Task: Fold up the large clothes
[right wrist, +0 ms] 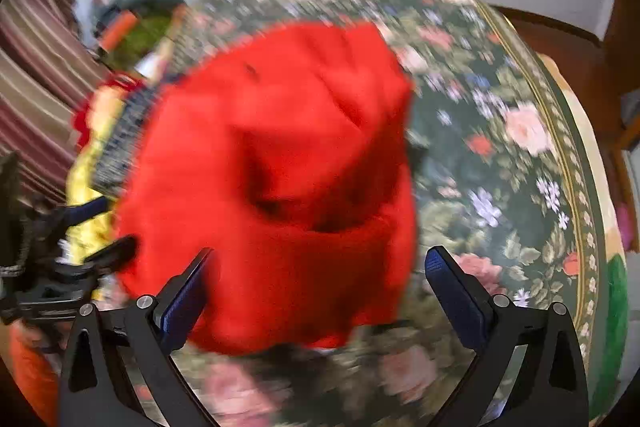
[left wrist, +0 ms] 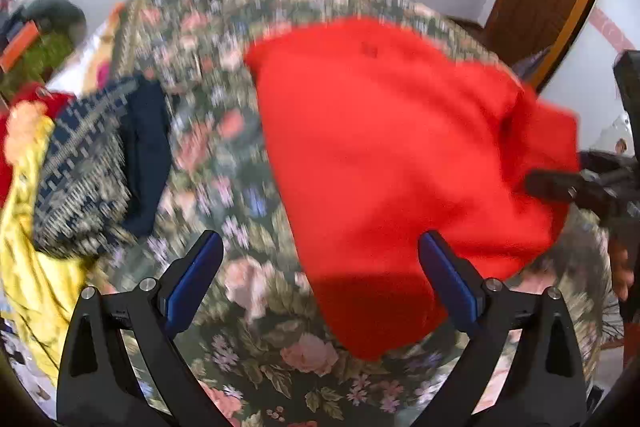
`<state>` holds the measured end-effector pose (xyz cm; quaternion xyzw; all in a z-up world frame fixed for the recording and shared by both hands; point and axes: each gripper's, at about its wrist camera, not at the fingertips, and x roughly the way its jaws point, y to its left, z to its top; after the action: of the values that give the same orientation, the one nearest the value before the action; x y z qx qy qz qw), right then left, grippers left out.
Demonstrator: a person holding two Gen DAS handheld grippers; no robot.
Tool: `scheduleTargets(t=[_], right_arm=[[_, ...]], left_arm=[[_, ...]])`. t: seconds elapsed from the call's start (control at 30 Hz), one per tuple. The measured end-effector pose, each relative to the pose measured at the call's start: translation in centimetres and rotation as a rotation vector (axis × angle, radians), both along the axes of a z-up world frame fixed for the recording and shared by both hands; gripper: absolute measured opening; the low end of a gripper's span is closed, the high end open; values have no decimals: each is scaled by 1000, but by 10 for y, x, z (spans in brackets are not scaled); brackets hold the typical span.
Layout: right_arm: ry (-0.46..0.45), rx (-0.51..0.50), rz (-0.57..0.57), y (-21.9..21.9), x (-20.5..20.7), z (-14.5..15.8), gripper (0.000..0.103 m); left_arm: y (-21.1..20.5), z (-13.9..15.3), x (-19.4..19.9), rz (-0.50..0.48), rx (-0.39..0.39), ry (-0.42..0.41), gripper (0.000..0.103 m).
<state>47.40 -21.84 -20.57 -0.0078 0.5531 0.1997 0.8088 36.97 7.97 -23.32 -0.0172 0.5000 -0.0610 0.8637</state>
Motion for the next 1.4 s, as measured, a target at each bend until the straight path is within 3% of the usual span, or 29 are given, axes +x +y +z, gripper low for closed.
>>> scheduleTargets(t=[0.07,0.17,0.37,0.47,0.67,0.83,0.93,1.13,1.23,1.4], right_arm=[[30,-44,0,-11,5,-17,101],[55,0,-14,-39,2,-29,101],[27,-15,-94,-83,-9,-27,101],[-25,-195,-182,-103,-14,-20,101],[-61,-82,-141,-116,-24,22,101],[-130,30,-76,-88,-22,59,101],[-121,105,-33,-65,-13,64,101],[2,195,79,-23,20,34,101],[71,168,78,-13,41,6,101],[161,229,67,-17,74,-29,101]], left_arm=[[3,-7,-4,11,-44,1,100],[4,-15,-9,6,-104,17,102],[-2,-22,-20,4,-108,9,103],[3,-23,-25,26,-109,13,103],[15,5,-32,53,-42,-37,103],[35,34,-24,104,-70,-97,103],[42,44,-11,114,-91,-104,103],[48,24,23,102,-247,-3,103],[47,1,42,101,-337,72,103],[48,-34,71,103,-495,164,103]])
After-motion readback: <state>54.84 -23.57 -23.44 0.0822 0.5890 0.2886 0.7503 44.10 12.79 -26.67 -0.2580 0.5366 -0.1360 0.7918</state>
